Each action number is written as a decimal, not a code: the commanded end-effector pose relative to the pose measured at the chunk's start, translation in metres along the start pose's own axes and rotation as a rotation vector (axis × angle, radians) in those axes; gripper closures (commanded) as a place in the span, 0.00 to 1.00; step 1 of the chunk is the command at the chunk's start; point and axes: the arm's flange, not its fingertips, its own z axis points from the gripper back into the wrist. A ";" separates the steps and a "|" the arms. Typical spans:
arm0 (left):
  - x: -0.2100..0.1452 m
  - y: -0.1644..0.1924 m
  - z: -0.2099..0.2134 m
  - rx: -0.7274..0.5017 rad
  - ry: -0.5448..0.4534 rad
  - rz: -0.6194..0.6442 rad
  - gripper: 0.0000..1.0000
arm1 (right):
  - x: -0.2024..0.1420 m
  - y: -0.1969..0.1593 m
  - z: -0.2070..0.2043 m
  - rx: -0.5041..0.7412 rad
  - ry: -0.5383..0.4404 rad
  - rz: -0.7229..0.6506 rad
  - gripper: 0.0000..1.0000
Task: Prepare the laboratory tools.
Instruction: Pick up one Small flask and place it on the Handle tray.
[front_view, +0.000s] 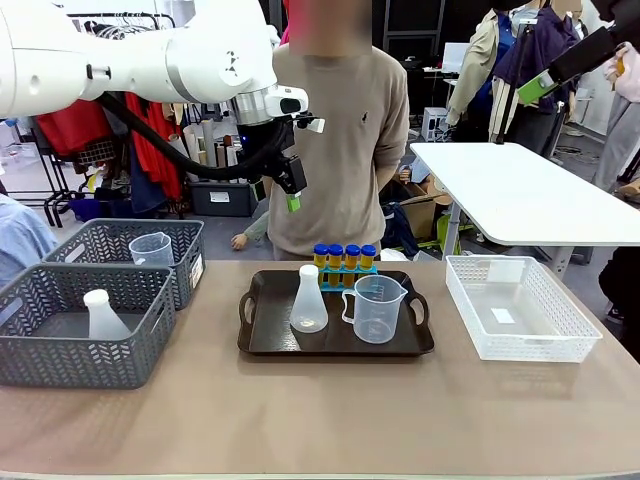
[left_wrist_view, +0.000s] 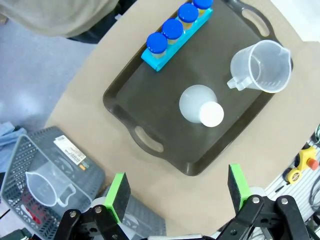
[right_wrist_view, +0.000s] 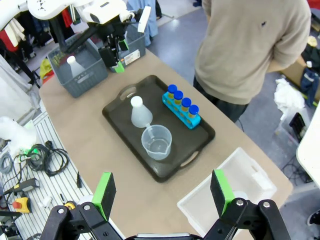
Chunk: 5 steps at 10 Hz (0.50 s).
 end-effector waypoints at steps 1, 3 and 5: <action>-0.002 0.002 0.001 -0.001 0.000 0.005 0.00 | 0.000 0.001 0.002 0.005 -0.004 0.006 0.00; -0.006 -0.001 0.021 0.018 -0.037 0.016 0.00 | 0.000 0.001 0.002 0.005 -0.004 0.006 0.00; -0.018 0.006 0.057 0.018 -0.127 0.021 0.00 | 0.000 0.001 0.002 0.005 -0.004 0.006 0.00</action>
